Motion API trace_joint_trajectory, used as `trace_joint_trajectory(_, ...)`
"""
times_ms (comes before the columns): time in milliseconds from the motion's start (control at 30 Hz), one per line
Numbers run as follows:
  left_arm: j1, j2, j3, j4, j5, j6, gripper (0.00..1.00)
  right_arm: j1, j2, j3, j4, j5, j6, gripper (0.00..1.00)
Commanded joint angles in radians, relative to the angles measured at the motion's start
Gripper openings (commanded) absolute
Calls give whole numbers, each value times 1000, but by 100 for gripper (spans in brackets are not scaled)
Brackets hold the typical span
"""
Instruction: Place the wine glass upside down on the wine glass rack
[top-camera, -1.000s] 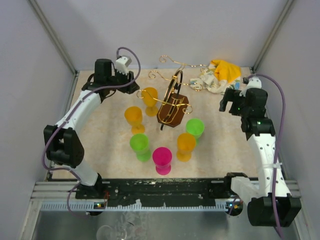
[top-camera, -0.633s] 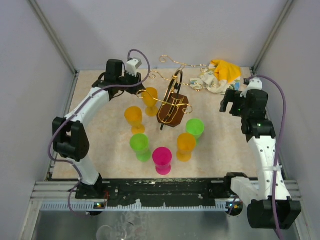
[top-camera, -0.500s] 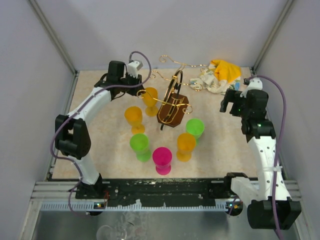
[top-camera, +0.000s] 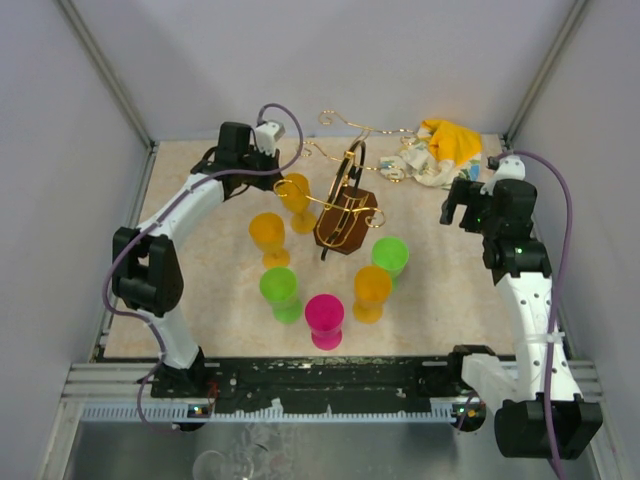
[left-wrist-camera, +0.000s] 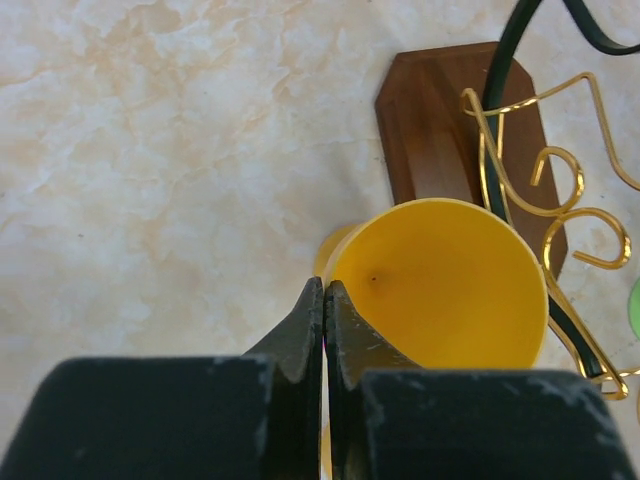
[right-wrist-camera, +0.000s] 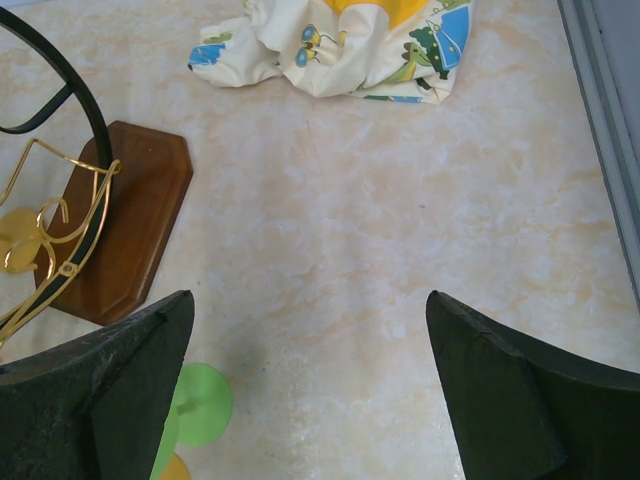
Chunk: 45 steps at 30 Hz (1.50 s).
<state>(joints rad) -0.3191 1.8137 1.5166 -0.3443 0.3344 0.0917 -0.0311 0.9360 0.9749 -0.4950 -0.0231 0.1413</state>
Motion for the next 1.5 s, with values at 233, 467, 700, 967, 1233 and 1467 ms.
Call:
trace_joint_trajectory(233, 65, -179, 8, 47, -420, -34, 0, -1, 5, 22, 30, -39, 71, 99)
trace_joint_trajectory(467, 95, -395, -102, 326, -436, 46, 0, -2, 19, 80, -9, -163, 180, 99)
trace_joint_trajectory(700, 85, -549, -241, 658, -348, 113, 0, 25, 2, 117, 158, -360, 470, 99)
trace_joint_trajectory(967, -72, -720, -561, 1211, -225, 263, 0, 51, 49, 161, 379, -474, 713, 93)
trace_joint_trajectory(1233, -338, -711, -649, 1393, -311, 531, 0, 221, 233, 288, 506, -511, 781, 87)
trace_joint_trajectory(1467, -576, -598, -734, 1714, -488, 868, 0, 295, 318, 325, 695, -522, 898, 75)
